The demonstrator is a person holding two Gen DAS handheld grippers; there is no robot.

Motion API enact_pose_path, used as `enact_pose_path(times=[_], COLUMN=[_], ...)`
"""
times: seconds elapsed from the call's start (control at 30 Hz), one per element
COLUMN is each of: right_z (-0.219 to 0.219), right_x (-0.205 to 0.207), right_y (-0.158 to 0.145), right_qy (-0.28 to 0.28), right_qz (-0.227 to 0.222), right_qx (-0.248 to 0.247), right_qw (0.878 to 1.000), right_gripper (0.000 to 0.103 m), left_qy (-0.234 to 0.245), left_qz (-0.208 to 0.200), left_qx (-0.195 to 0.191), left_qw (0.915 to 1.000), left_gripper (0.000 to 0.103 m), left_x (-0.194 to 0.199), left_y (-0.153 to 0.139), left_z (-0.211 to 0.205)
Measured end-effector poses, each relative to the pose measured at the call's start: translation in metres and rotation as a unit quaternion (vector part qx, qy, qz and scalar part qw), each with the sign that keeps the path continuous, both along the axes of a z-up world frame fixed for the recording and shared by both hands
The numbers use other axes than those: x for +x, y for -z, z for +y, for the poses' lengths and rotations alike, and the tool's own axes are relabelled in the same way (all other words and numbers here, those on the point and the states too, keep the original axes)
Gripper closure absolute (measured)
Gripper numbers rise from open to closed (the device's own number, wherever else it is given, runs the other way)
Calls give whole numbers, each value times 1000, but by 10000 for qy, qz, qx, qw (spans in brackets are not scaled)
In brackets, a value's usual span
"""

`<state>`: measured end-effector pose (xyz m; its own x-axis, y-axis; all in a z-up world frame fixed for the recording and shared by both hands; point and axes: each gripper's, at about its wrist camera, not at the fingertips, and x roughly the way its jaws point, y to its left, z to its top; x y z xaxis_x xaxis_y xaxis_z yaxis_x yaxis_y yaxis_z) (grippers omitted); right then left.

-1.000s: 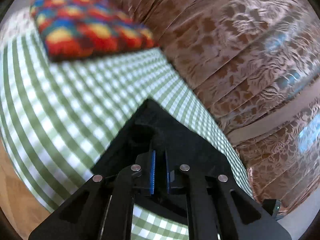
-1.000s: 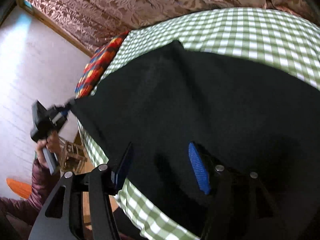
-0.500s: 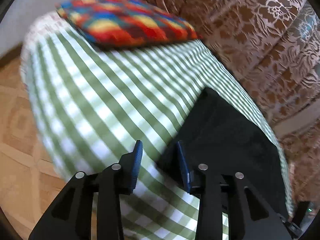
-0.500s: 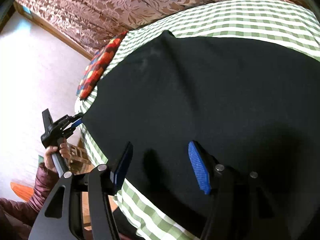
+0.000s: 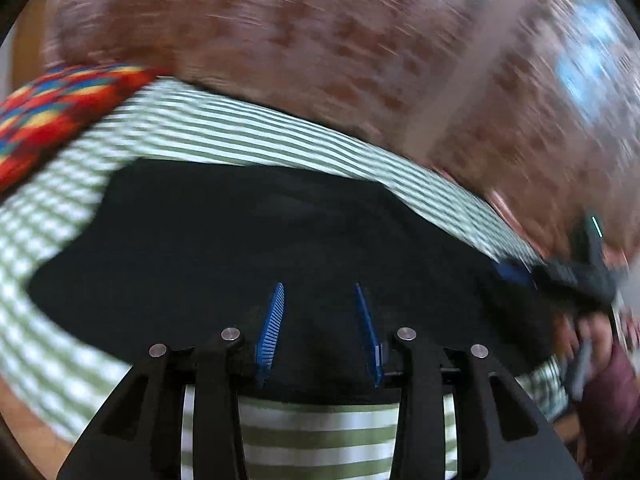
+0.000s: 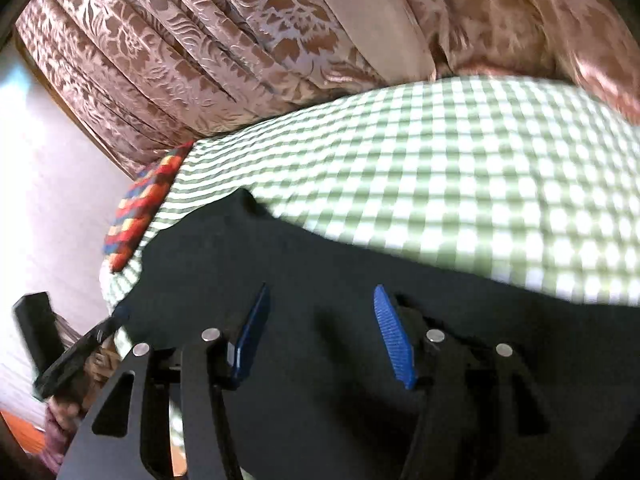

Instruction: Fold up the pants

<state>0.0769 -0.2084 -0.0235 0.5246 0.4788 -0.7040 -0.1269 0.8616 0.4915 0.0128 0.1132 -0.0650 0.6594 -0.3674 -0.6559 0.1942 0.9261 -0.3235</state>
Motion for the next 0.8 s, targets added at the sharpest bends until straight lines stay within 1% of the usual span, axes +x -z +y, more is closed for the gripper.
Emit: enact_pose_path(times=[0.03, 0.07, 0.1, 0.17, 0.2, 0.23, 0.33, 0.37, 0.43, 0.5, 0.57, 0.63, 0.67, 0.73, 0.8], right_z=[1, 4, 7, 11, 17, 19, 25, 25, 17, 12, 11, 9, 7, -5, -15], right_x=[9, 19, 31, 43, 52, 52, 63, 67, 71, 72, 70, 67, 64, 52, 35], right_y=[1, 3, 5, 11, 16, 24, 45, 51, 63, 67, 66, 61, 57, 46, 33], right_qy=[-103, -203, -251, -374, -530, -598, -577, -512, -336, -239, -213, -150, -109, 50, 196], right_qz=[15, 40, 56, 98, 177, 239, 404, 407, 348, 320, 297, 291, 268, 191, 95], right_qx=[-54, -201, -477, -705, -820, -952, -1343, -1362, -1149, -971, -989, -978, -963, -957, -803], right_qw=[9999, 9996, 9985, 9968, 9951, 9934, 9884, 9885, 9922, 9945, 9944, 9947, 9949, 9952, 9965], right_gripper=[39, 36, 36, 36, 36, 36, 37, 34, 31, 31, 30, 27, 26, 26, 26], left_qy=[183, 327, 530, 814, 894, 981, 1188, 1203, 1270, 1237, 1215, 1206, 1186, 1128, 1070], left_qz=[35, 52, 78, 142, 176, 248, 528, 599, 617, 674, 698, 672, 633, 581, 515], left_qx=[9, 20, 23, 32, 27, 31, 110, 161, 194, -4, -34, 82, 65, -76, -292], left_qw=[9998, 9994, 9986, 9966, 9958, 9949, 9914, 9908, 9898, 9900, 9901, 9904, 9909, 9919, 9925], left_gripper=[68, 68, 68, 68, 68, 68, 68, 68, 68, 68, 70, 70, 70, 70, 70], left_x=[3, 4, 3, 2, 1, 0, -5, -6, -12, -12, -9, -11, -11, -11, -13], left_y=[3, 6, 11, 19, 23, 28, 46, 51, 60, 61, 62, 59, 55, 49, 44], left_z=[-14, -25, -39, -55, -59, -62, -65, -64, -59, -53, -53, -57, -58, -56, -52])
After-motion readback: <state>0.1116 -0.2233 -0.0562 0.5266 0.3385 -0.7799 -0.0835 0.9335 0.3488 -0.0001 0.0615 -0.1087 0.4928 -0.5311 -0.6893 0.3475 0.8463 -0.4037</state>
